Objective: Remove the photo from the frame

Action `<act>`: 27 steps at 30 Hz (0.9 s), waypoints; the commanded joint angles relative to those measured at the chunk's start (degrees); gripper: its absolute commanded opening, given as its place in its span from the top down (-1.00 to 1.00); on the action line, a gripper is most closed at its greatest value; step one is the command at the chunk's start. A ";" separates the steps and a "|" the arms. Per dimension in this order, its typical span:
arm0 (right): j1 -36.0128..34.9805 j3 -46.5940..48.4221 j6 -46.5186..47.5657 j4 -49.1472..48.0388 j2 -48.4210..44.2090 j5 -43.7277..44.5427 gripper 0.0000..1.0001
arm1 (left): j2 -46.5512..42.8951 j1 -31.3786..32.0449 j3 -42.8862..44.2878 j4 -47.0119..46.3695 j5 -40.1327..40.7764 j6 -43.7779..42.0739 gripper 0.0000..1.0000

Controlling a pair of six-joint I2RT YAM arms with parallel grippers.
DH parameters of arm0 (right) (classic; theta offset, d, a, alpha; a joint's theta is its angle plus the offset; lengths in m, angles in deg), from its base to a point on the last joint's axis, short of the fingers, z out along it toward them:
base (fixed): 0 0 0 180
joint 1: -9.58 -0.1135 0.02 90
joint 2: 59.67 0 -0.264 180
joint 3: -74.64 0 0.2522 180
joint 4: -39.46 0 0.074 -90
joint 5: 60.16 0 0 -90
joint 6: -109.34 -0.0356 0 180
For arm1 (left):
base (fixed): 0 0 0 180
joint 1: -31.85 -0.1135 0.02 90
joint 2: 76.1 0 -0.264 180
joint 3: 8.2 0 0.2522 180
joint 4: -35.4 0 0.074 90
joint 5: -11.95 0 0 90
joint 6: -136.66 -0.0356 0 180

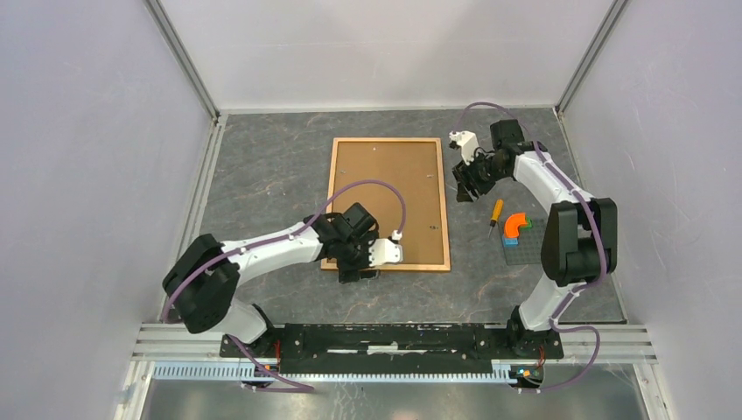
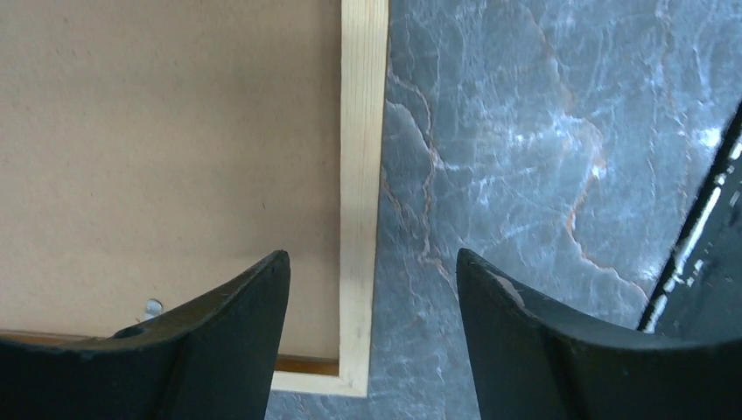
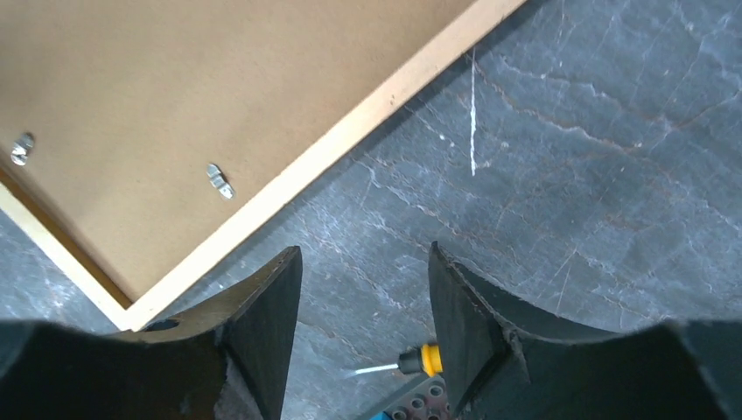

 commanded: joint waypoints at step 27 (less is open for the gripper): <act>7.45 -13.43 -35.09 -22.10 0.91 -19.75 -0.78 | -0.58 4.52 2.59 -4.57 1.38 1.59 0.96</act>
